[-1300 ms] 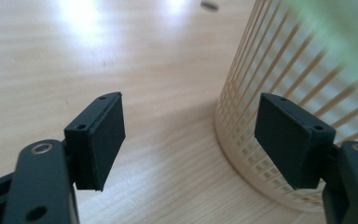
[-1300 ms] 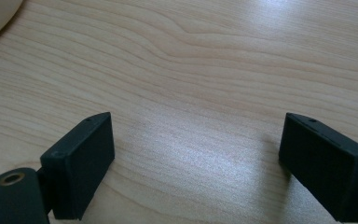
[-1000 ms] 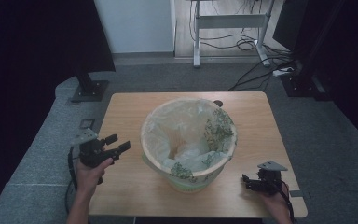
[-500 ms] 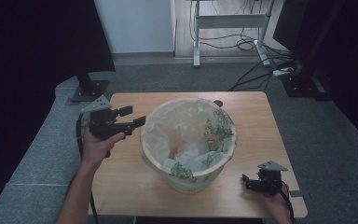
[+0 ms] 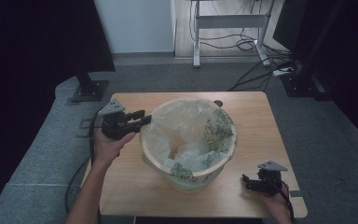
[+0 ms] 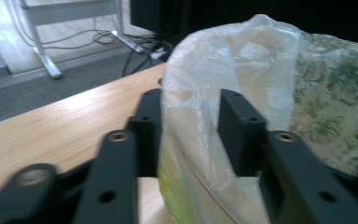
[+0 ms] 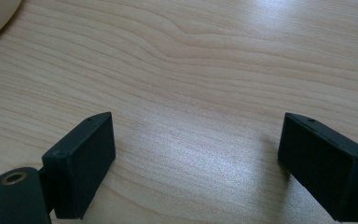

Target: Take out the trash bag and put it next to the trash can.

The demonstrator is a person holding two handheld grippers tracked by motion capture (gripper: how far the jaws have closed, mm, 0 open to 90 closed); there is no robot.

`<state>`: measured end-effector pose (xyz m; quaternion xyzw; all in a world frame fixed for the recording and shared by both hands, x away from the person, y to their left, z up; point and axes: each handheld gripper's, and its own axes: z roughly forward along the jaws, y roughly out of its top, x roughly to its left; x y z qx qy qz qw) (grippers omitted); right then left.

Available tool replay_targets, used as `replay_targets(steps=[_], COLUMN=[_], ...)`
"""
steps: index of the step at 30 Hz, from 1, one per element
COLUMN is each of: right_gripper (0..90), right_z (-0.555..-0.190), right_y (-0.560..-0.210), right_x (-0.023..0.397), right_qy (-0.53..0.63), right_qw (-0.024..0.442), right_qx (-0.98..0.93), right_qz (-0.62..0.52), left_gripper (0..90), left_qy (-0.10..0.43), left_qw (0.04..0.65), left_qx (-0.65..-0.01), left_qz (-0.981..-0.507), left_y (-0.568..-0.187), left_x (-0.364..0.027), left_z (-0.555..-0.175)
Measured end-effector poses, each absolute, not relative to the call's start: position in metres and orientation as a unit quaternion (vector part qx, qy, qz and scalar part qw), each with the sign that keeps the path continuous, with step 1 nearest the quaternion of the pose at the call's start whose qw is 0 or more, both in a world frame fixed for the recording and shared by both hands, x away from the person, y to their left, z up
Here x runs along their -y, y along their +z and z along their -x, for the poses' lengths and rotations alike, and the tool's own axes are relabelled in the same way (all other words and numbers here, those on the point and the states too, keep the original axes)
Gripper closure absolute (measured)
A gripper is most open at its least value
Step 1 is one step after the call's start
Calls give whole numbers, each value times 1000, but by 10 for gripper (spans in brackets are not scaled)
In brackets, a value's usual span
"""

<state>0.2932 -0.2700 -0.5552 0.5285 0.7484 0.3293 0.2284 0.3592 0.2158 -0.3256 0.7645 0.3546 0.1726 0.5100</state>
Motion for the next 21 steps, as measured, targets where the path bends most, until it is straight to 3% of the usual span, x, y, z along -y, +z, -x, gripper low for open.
replay_targets(steps=[7, 21], right_gripper=[107, 120], right_z=[-293, -293], right_y=[-555, -555], right_x=[270, 271], right_qy=[329, 329], right_qw=[228, 229], right_qx=[-748, -747], right_qz=[-529, -530], left_gripper=[891, 900], left_qy=[138, 124], left_qw=[524, 546], left_qx=[-350, -334], left_qz=[-764, -758], left_y=[-327, -301], left_x=[-218, -214], left_z=[-363, -361])
